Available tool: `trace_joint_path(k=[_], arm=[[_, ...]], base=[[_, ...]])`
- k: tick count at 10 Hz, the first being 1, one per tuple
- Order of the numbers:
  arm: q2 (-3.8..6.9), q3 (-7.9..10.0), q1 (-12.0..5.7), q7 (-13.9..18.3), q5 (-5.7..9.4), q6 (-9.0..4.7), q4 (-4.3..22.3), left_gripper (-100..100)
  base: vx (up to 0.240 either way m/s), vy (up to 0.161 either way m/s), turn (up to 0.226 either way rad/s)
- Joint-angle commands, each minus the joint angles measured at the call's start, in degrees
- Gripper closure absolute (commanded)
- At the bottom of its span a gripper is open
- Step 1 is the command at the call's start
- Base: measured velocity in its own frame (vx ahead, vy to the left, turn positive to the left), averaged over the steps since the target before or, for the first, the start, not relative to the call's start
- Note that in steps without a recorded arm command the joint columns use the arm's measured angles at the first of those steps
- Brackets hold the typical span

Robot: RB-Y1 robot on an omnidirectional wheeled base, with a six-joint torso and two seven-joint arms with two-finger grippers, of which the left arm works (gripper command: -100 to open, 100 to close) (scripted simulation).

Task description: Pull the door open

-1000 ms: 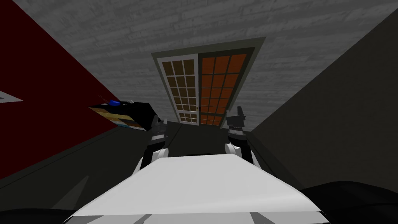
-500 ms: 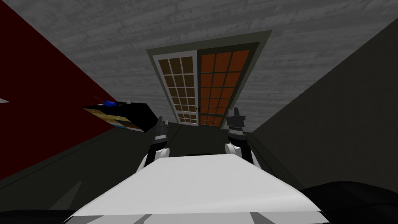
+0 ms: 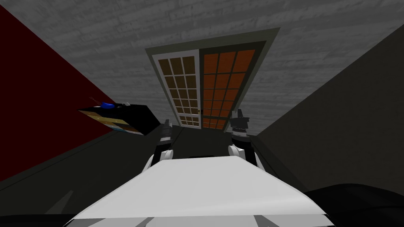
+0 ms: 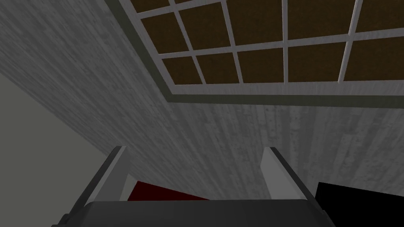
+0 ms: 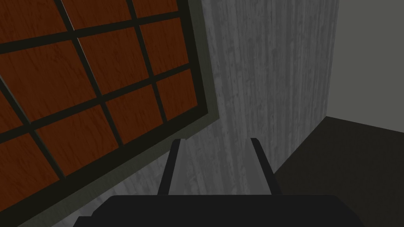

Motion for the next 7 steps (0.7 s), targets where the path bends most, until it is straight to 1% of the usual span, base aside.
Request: trace_joint_path(k=[1,7], arm=[[0.3,-0.02,-0.59,-1.9,-0.48,-0.57,1.9,-100],[1.39,0.19,-3.67,-9.4,-2.43,-3.09,10.3,-100]], base=[[0.093,-0.034,-0.003],[0.097,-0.03,-0.007]])
